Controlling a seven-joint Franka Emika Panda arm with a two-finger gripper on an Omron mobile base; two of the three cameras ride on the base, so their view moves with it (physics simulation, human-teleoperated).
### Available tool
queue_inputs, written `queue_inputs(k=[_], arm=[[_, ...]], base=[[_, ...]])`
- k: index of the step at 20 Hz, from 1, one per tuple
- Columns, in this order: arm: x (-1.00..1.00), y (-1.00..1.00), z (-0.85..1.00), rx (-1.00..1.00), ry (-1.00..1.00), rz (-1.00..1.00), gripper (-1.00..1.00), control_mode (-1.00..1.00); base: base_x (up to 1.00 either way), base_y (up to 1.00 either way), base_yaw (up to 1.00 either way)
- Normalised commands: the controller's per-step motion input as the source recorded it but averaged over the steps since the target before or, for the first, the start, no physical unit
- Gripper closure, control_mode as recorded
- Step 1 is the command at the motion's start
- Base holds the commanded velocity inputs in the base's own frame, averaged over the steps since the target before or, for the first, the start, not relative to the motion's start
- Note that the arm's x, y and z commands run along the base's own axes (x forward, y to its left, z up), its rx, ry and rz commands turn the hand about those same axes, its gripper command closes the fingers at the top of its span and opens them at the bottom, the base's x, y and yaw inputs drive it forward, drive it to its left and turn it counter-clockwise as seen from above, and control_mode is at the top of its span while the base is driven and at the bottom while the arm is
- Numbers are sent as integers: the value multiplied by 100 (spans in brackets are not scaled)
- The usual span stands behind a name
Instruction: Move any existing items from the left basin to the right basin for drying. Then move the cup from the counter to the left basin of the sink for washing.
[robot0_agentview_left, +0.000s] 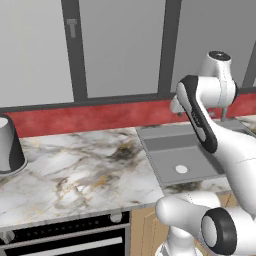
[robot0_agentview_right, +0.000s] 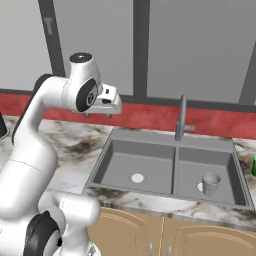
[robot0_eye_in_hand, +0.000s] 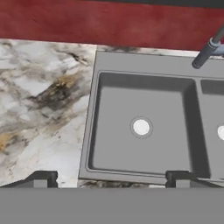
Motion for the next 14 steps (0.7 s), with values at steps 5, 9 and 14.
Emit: queue_inputs(k=[5, 9, 14], arm=[[-29, -94, 0, -2, -14, 0, -100, -100], [-36, -84, 0, -6, -12, 0, -100, -100], [-9, -81, 0, -20, -8, 0, -100, -100]], base=[[0, 0, 0], [0, 0, 0], [0, 0, 0]])
